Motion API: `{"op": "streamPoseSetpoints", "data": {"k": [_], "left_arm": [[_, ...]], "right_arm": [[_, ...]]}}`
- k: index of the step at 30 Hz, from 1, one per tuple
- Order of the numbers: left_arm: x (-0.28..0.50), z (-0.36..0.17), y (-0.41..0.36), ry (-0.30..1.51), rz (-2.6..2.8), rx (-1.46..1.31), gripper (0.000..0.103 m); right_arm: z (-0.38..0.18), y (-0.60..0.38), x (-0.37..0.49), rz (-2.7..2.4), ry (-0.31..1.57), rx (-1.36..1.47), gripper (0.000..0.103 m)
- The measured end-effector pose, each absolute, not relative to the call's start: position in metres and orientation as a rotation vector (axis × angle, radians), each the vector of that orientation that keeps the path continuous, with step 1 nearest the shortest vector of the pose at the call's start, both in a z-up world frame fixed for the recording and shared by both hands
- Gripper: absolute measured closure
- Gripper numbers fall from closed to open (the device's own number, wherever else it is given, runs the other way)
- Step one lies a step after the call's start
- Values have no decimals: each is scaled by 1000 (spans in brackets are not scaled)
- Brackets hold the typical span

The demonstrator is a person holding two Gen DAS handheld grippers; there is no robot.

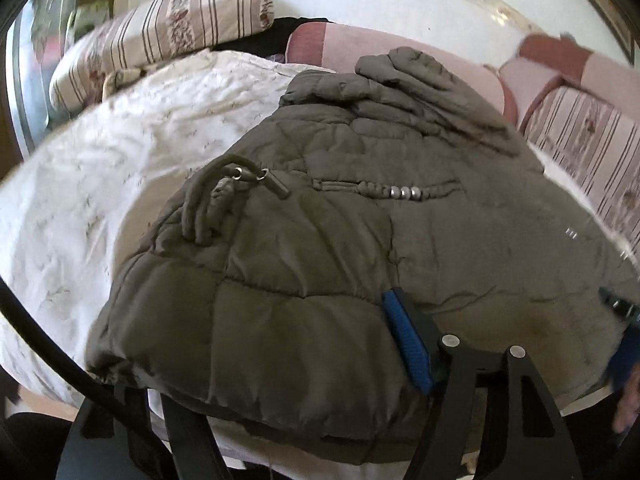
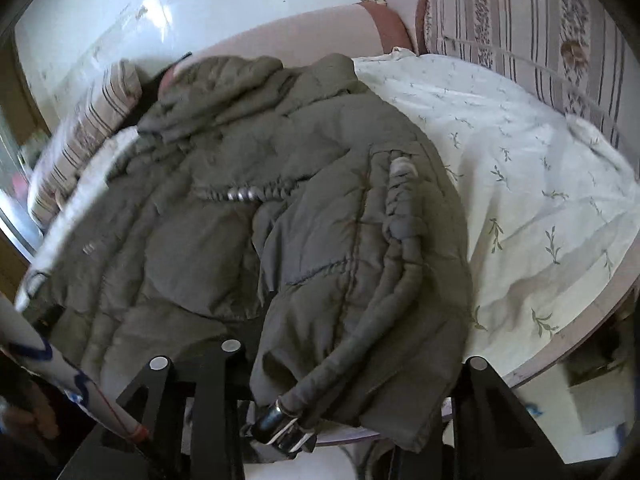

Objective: Fold large clothes

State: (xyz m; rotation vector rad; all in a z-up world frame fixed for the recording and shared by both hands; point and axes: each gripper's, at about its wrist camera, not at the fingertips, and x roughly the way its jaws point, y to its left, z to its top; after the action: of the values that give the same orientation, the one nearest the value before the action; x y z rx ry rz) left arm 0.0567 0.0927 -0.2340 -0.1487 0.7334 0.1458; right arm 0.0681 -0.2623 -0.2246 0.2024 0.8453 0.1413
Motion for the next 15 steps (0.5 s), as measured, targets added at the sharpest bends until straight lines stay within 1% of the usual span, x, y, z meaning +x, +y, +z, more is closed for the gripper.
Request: {"op": "streamPoseSetpoints", "data": {"k": [2,13,15], "left_arm": [[56,-235,93,730,150,-141,29],[56,-237,93,721,159,-132,28],[55,-236,93,720,161,-130,28]], "right_arm": [[-227,-266,68,138,837,211,52],[-229,-269,67,144,823,240,50],[-228,-269,65,146,820,236,48]]}}
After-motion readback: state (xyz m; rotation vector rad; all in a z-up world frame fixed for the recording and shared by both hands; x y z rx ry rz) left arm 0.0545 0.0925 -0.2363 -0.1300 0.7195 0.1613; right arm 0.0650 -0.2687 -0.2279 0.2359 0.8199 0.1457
